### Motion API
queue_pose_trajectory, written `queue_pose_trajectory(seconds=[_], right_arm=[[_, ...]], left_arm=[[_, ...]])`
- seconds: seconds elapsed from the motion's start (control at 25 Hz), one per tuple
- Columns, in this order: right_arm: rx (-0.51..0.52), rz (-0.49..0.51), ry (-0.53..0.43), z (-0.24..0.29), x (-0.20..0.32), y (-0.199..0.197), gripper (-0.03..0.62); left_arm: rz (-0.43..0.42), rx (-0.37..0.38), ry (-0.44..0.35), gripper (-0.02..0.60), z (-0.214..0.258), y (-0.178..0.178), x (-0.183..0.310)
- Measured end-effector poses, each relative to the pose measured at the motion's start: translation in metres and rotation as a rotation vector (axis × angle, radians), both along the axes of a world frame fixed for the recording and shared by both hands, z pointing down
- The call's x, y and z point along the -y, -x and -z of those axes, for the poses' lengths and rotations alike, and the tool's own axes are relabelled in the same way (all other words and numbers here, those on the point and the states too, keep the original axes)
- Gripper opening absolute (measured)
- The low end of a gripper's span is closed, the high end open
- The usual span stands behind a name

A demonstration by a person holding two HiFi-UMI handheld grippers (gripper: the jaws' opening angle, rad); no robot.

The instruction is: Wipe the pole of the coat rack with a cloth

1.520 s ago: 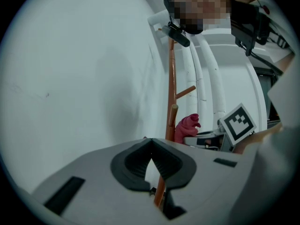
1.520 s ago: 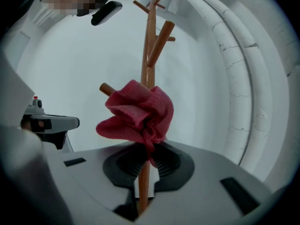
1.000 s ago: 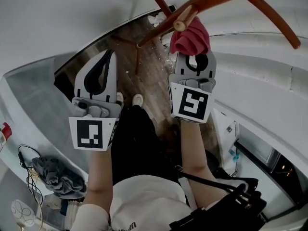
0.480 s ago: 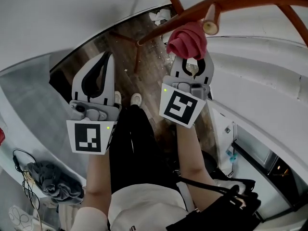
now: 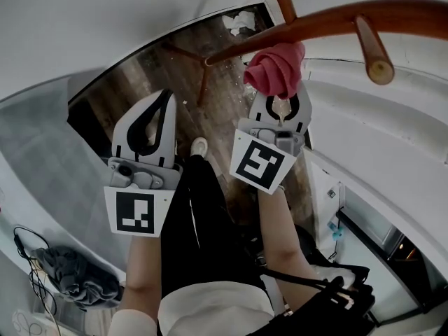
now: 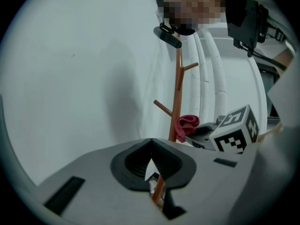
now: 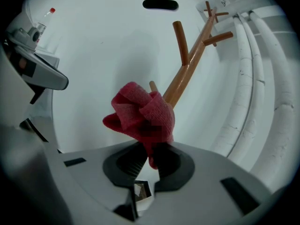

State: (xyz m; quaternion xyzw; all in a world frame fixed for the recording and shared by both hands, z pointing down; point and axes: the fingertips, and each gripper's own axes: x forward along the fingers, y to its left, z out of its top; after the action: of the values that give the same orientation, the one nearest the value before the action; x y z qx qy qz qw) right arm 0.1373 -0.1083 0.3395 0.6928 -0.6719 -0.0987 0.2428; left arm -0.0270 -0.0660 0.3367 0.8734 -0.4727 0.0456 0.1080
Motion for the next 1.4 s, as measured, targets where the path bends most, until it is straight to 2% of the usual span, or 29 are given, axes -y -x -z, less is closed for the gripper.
queue_pose_trajectory(seconds=[0.28,0.48,1.4], right_arm=[[-0.037,-0.002,0.022,-0.018,-0.003,0.001,0.049],[-0.123,0.031,0.055,-0.031,0.0,0.005,0.049],[-0.14,0.029,0.124,-0.095,0.002,0.009,0.049]], left_arm=[[-0.014,0.004,0.024,0.012,-0.018,0.002,-0.004],[-0.016,0.009,0.035,0.012,-0.025,0.005,-0.003],[0.01,0.006,0.104,0.012,-0.071,0.014,-0.003]])
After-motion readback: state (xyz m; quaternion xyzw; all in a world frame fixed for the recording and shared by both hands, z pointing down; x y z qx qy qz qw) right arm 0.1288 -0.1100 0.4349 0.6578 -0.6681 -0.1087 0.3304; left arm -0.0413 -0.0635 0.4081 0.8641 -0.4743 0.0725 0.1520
